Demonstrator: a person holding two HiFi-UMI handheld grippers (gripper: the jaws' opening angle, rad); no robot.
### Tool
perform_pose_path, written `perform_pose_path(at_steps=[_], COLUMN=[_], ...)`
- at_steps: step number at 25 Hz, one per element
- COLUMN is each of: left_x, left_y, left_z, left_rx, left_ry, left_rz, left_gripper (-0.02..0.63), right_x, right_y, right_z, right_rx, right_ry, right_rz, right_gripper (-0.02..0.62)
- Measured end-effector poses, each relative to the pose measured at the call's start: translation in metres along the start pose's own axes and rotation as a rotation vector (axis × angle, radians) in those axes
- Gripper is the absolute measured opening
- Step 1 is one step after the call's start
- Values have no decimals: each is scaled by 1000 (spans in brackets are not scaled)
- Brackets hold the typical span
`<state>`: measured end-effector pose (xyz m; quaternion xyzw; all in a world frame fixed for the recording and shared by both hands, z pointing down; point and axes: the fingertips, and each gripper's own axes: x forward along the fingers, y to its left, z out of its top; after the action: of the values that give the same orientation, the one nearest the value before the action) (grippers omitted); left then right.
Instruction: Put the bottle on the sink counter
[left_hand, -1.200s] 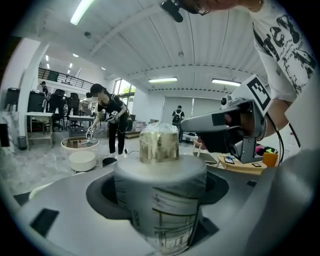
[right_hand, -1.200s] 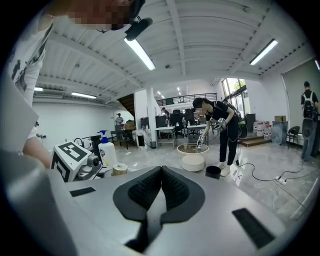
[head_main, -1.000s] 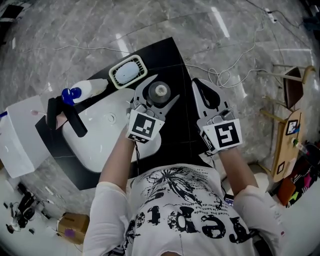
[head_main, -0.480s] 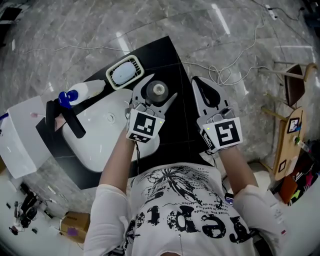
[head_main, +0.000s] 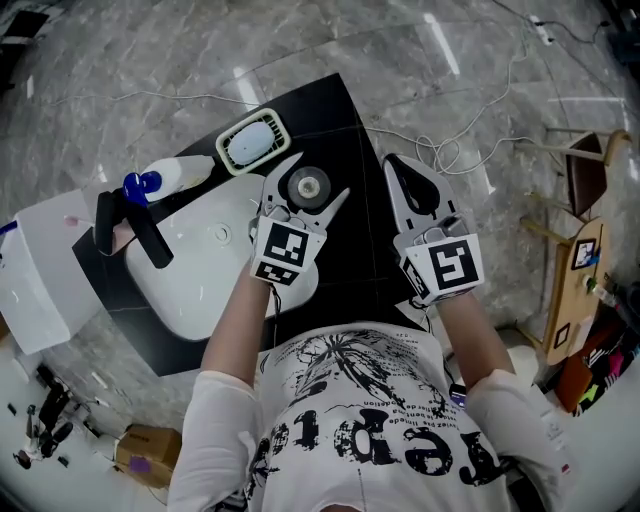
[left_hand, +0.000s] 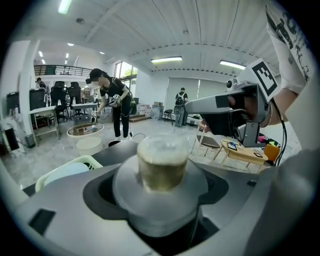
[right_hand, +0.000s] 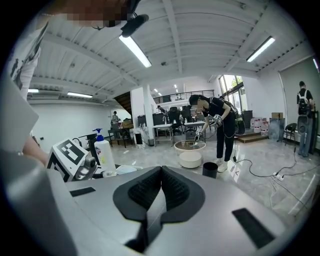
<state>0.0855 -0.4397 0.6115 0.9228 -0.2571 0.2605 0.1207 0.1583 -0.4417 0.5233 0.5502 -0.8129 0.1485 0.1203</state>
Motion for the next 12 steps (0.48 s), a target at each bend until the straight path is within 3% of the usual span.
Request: perform_pose_path(at_steps=[6, 12], left_x=[-14, -59], left_y=[-4, -7], left_z=[4, 58], left_rx=[-23, -3], left_ry=[-12, -161], left_rz=[24, 91], left_gripper=[357, 357], right_x=[-9, -33], right_y=[9, 22], right_z=[12, 34], right_rx=[-19, -42], right_ry=[-8, -46], right_rz=[9, 25], right_gripper=[15, 15])
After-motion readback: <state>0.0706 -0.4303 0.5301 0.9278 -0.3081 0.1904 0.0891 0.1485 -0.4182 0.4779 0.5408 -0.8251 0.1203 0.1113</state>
